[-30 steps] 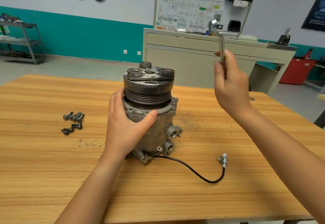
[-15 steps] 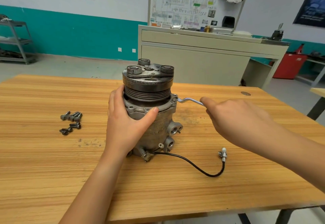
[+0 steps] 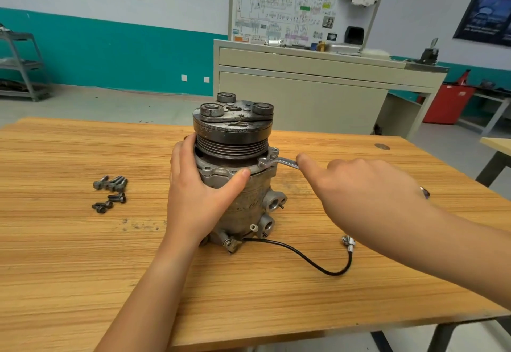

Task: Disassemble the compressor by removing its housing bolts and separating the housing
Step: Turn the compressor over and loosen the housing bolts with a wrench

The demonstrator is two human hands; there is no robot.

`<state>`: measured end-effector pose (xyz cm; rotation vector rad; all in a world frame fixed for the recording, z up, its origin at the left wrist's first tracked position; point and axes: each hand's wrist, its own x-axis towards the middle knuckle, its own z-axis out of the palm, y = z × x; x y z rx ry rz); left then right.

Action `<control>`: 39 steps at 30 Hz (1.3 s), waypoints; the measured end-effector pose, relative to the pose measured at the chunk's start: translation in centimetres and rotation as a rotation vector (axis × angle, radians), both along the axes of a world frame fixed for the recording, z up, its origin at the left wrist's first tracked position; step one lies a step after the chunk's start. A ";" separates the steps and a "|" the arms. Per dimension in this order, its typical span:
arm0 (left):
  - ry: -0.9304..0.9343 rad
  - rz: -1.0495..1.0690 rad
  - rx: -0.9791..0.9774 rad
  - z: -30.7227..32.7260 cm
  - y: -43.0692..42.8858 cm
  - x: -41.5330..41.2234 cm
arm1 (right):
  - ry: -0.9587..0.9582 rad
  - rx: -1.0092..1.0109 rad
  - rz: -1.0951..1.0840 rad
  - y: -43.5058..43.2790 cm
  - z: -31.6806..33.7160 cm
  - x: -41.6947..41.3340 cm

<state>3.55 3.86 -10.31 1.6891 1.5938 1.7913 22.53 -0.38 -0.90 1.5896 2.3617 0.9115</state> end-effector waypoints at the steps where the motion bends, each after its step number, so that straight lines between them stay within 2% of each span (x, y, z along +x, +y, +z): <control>1: 0.000 0.002 -0.010 0.0 0.0 0.0 | 0.001 0.008 -0.002 0.0 0.1 0.0; 10: 0.008 0.007 -0.051 0.0 -0.1 -0.1 | 0.043 0.063 -0.044 0.2 0.1 0.6; 22: 0.015 0.010 -0.041 0.1 -0.2 -0.2 | -0.151 -0.024 -0.088 0.0 0.4 -1.2; 25: 0.009 0.010 -0.044 0.1 -0.2 -0.1 | -0.147 0.004 -0.059 0.2 -0.5 -1.6; 30: 0.012 0.016 -0.025 0.0 0.0 0.0 | -0.111 0.084 0.119 2.6 -1.1 1.4; 35: -0.008 0.039 0.019 -0.2 0.1 0.3 | -0.121 0.037 0.401 6.7 0.7 4.1; 39: -0.006 0.056 0.029 -0.3 0.2 0.4 | 0.030 0.246 0.717 11.3 -0.1 5.2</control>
